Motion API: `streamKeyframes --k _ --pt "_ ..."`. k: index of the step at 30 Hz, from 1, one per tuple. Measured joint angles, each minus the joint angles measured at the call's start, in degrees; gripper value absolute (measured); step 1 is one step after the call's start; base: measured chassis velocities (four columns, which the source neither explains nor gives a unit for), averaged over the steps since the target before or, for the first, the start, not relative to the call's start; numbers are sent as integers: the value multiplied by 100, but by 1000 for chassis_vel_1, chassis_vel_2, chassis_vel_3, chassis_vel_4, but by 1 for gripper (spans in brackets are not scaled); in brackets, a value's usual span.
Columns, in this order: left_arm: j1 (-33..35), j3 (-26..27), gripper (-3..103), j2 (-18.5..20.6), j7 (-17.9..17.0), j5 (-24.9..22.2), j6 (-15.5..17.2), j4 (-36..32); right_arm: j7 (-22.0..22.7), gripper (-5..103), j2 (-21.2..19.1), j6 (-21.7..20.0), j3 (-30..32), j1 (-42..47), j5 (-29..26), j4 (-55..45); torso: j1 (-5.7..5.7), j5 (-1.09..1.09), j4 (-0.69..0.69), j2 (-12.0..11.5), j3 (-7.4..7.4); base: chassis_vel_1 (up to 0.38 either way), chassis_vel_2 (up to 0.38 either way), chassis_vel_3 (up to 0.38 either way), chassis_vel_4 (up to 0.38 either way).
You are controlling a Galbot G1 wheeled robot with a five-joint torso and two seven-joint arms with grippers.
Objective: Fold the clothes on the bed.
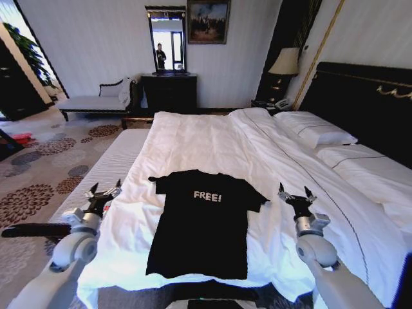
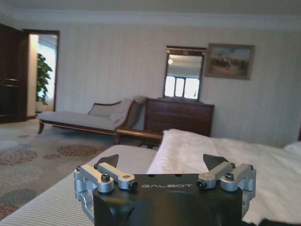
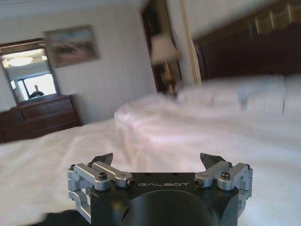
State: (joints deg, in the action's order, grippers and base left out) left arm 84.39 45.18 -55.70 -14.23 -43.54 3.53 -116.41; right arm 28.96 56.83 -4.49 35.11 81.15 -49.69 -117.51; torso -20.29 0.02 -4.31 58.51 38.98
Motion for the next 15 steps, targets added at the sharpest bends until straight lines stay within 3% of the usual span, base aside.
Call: streamKeyframes --k 1,2,4,8,9,11,15 --pt "-5 11 100 -97 -3 -9 -4 -45 272 100 43 -149 -51 -90 -486 -153 0 1 0 0 0 0 0 0 0" --pt "-5 11 100 -97 -3 -9 -4 -45 272 100 43 -149 -51 -90 -486 -153 0 1 0 0 0 0 0 0 0" --pt "-57 -180 100 -206 -123 -149 -8 -225 971 100 149 -450 -188 -317 -1592 -347 0 -2 1 0 0 0 0 0 0" --pt "-180 -583 100 -124 -429 -585 111 -506 1401 100 146 -572 -294 -467 -2194 -327 -1 -2 -1 0 0 0 0 0 0" --pt "-317 -825 100 -27 -596 -745 210 -686 1539 100 47 -619 -316 -524 -2603 -277 -1 -4 -5 0 1 0 0 0 0" --pt "-556 -1033 100 54 -684 -701 255 -871 1745 100 -95 -670 -298 -681 -3223 -167 -1 -3 -6 0 1 0 0 0 0" --pt "-746 -1096 100 -143 -739 -490 264 -1162 2013 100 -109 -693 -221 -1045 -3804 116 -2 -2 -1 0 1 0 0 0 0"
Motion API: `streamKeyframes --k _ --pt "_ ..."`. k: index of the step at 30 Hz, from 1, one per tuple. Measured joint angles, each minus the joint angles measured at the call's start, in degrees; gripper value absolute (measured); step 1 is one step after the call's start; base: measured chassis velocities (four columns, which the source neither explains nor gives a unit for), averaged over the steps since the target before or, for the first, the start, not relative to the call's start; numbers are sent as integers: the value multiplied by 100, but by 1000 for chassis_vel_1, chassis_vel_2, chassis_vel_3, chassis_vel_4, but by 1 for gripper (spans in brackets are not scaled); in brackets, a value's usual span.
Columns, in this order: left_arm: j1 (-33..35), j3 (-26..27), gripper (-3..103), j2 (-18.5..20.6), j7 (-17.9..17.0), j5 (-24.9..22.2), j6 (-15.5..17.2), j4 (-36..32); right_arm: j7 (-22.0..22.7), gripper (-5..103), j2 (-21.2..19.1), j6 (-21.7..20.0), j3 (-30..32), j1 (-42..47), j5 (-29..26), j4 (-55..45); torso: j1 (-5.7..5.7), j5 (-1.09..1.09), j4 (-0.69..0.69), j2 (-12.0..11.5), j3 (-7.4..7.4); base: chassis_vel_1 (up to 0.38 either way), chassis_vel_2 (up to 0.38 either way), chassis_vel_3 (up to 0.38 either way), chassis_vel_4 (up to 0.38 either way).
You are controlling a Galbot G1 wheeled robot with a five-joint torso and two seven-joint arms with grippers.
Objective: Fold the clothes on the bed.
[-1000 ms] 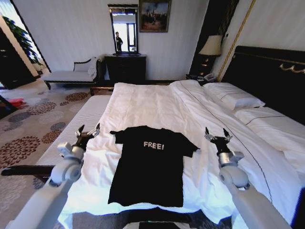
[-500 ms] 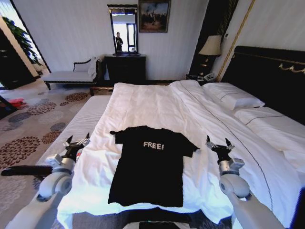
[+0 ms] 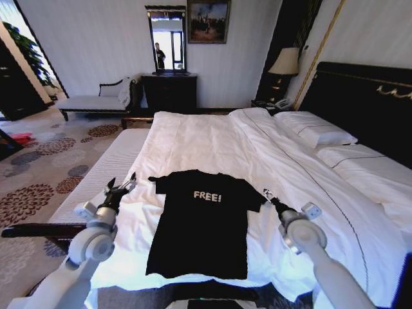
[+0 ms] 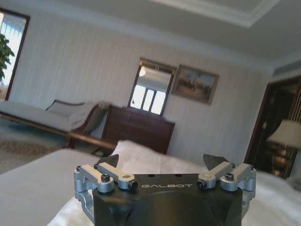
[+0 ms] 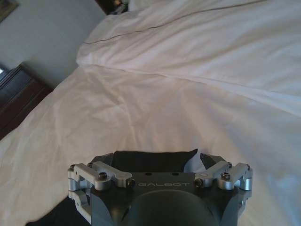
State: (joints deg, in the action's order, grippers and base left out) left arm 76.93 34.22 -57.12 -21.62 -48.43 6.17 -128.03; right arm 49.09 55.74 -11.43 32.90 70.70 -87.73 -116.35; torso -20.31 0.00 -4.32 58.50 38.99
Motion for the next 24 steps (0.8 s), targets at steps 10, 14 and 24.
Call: streamKeyframes --k 10,14,24 --pt "-102 126 100 -331 -37 -126 294 -625 164 100 179 -150 -14 -438 -136 642 0 -1 2 0 0 0 0 0 0" --pt "-488 -23 100 -391 -52 -206 340 -640 167 100 238 -184 -22 -461 -11 910 0 -2 -4 0 0 0 0 0 0" --pt "-653 -396 100 -618 -105 2 370 -882 247 100 377 -372 -23 -494 -300 1280 0 0 0 0 0 0 0 0 0"
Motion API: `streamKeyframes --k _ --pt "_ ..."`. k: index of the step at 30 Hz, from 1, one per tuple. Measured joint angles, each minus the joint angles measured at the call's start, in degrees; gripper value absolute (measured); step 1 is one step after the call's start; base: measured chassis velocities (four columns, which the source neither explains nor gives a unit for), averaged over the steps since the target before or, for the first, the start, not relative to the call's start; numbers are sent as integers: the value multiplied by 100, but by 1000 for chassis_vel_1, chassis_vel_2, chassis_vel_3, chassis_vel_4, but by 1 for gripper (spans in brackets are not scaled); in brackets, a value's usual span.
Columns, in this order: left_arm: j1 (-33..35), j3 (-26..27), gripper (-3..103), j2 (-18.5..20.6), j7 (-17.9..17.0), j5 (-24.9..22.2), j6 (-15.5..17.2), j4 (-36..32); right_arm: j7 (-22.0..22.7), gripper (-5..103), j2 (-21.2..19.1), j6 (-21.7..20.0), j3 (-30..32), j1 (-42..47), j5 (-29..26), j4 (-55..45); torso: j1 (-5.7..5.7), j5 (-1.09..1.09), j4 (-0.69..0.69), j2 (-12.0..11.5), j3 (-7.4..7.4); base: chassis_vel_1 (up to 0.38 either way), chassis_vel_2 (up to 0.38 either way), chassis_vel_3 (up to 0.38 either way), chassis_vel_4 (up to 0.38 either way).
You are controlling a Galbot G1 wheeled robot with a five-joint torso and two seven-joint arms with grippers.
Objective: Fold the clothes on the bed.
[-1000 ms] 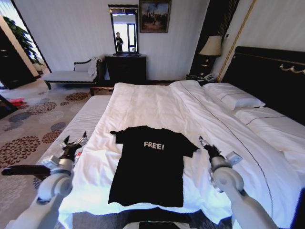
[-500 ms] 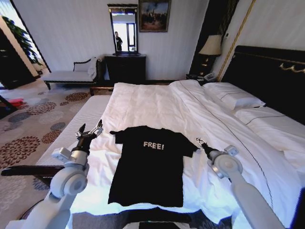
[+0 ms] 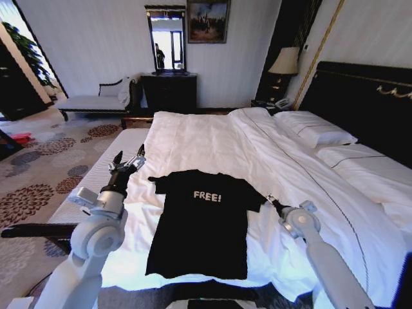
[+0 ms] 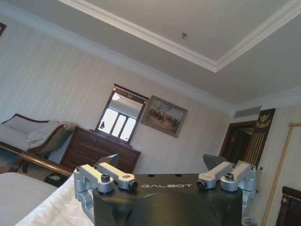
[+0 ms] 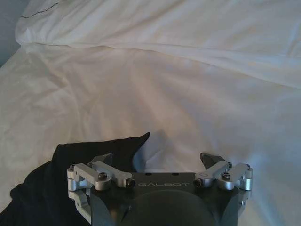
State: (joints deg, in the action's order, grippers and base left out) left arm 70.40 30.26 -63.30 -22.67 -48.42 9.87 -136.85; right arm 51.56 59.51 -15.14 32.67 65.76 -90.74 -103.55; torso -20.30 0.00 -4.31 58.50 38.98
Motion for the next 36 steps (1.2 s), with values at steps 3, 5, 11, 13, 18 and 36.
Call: streamKeyframes --k 3,5,11,13,18,36 --pt "19 -54 100 -34 -6 101 0 -2 -110 100 24 45 -24 -97 -9 127 0 0 -2 0 0 0 0 0 0" --pt "14 -74 100 -62 -9 175 0 41 -223 100 45 92 -82 -219 -21 243 0 0 -1 0 0 0 0 0 0" --pt "-29 -95 100 -135 -51 235 0 180 -330 100 157 165 -248 -500 -93 458 0 1 0 0 0 0 0 0 0" --pt "-44 -95 100 -161 -71 236 0 202 -394 100 226 173 -375 -572 -46 542 0 1 -1 0 0 0 0 0 0" --pt "-53 -102 100 -228 -132 169 42 169 -618 100 274 217 -600 -702 251 818 0 1 -1 0 0 0 0 0 0" --pt "-236 -199 100 -382 -213 40 93 238 -853 48 145 413 -827 -794 675 968 0 0 -1 0 0 0 0 0 0"
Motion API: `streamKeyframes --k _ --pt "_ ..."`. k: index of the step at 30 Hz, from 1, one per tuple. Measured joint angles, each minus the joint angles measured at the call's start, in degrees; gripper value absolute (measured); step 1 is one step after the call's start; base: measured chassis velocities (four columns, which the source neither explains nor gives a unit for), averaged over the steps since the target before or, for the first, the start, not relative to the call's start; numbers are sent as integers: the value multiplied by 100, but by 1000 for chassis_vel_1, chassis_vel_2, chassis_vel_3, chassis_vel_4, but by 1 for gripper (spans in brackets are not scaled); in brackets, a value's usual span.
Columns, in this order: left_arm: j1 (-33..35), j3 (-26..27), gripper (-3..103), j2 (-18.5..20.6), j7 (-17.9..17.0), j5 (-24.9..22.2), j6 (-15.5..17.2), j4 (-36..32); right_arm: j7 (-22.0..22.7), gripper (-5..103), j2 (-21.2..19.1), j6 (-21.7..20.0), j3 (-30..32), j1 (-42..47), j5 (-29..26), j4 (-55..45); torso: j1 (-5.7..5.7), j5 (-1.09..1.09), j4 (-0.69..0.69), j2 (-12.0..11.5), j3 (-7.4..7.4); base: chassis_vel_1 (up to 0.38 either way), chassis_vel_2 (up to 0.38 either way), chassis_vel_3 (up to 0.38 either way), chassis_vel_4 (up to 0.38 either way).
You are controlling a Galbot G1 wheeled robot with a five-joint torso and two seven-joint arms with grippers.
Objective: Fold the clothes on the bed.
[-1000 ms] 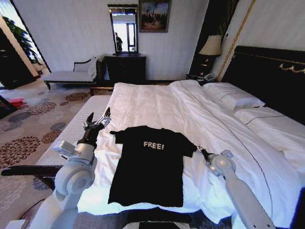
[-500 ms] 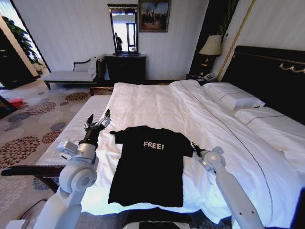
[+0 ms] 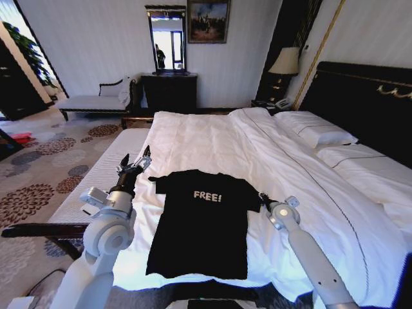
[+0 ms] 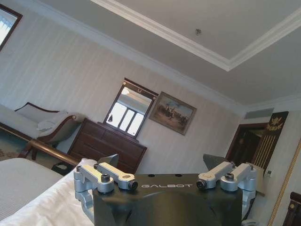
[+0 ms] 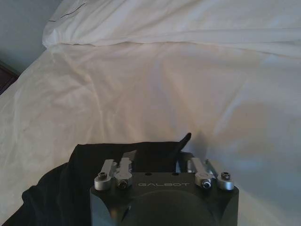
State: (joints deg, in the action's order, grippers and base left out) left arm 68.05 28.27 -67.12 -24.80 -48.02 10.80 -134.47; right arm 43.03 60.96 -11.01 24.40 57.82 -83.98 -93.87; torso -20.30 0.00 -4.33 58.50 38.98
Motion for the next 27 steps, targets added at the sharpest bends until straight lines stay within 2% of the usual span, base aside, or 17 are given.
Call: streamKeyframes --k 1,3,4,7,8,11,20,27 --pt "0 0 100 0 0 0 0 0 0 48 0 0 0 0 0 0 0 0 0 0 0 0 0 0 0" --pt "36 -12 100 -26 0 54 0 -9 6 37 -1 15 -11 -1 11 -18 0 0 0 0 0 0 0 0 0" --pt "36 -12 100 -26 0 54 0 -9 6 37 -1 15 -11 -1 11 -18 0 0 0 0 0 0 0 0 0" --pt "69 -19 100 -50 3 144 -1 -13 6 21 -41 65 -21 0 40 -92 0 0 0 0 0 0 0 0 0" --pt "69 -19 100 -50 3 144 -1 -13 6 21 -41 65 -21 0 40 -92 0 0 0 0 0 0 0 0 0" --pt "102 -34 100 -88 7 225 -5 -14 2 5 -105 117 -23 8 94 -136 0 0 1 0 0 0 0 0 0" --pt "95 -59 100 -114 10 264 -12 -4 -17 1 -261 377 -113 -14 350 -178 1 0 0 0 0 0 0 0 0" --pt "89 -57 100 -125 12 283 -15 5 -186 1 -355 469 -542 -273 450 -217 1 0 -1 0 0 0 0 0 0"
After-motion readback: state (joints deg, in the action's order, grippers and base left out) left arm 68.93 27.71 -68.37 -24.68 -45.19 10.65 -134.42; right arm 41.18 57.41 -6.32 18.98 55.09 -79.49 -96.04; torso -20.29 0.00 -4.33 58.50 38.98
